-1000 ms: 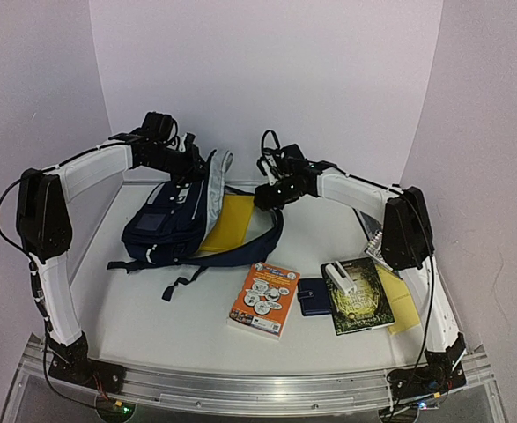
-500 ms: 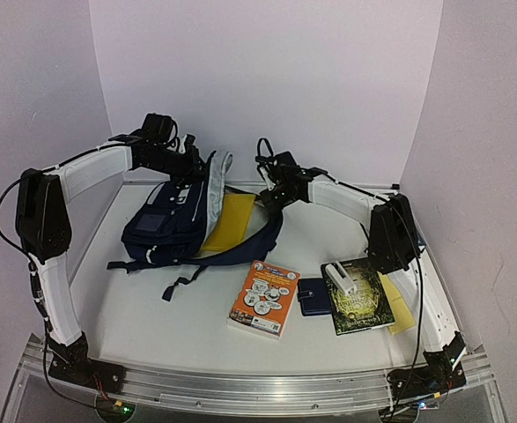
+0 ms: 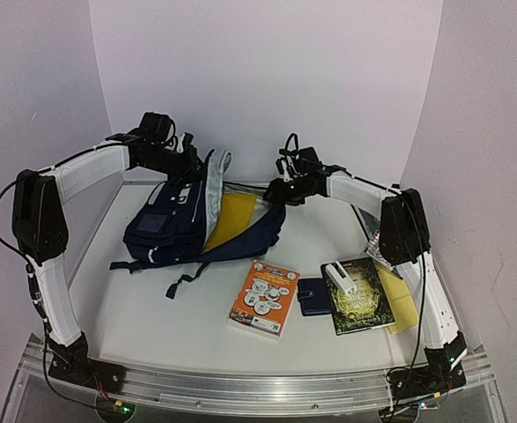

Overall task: Pack the student bag
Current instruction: Place the files in the student bag, then move the stationery to the center of the board.

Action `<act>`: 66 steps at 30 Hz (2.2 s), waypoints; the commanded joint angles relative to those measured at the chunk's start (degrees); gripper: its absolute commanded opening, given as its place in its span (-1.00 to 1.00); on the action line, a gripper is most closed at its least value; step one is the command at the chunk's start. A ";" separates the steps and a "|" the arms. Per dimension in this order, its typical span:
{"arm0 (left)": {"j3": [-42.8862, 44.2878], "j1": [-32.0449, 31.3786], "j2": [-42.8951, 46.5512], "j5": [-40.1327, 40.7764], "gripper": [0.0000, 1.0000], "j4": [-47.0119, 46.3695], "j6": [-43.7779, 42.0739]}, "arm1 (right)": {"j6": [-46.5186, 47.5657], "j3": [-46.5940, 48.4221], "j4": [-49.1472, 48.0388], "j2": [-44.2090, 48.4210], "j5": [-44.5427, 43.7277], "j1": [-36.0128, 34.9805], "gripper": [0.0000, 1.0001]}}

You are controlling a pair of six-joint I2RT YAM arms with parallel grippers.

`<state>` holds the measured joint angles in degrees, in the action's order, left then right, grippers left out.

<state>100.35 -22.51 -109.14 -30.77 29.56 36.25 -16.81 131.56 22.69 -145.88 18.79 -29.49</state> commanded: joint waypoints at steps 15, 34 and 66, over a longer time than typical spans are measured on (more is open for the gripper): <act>-5.41 0.98 -2.78 0.98 -0.82 -3.27 -3.51 | 11.79 -23.59 13.75 32.75 4.71 18.36 0.82; -8.53 0.97 -1.73 0.66 -0.73 -4.99 -3.79 | 33.56 -42.23 21.70 34.77 -2.81 33.03 0.25; -9.45 0.97 -0.75 0.33 -0.70 -5.83 -3.54 | 33.29 -37.94 30.22 37.23 -1.97 33.38 0.79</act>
<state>91.65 -22.28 -112.20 -31.36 25.36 32.99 20.96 86.44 56.35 -106.08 22.01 3.60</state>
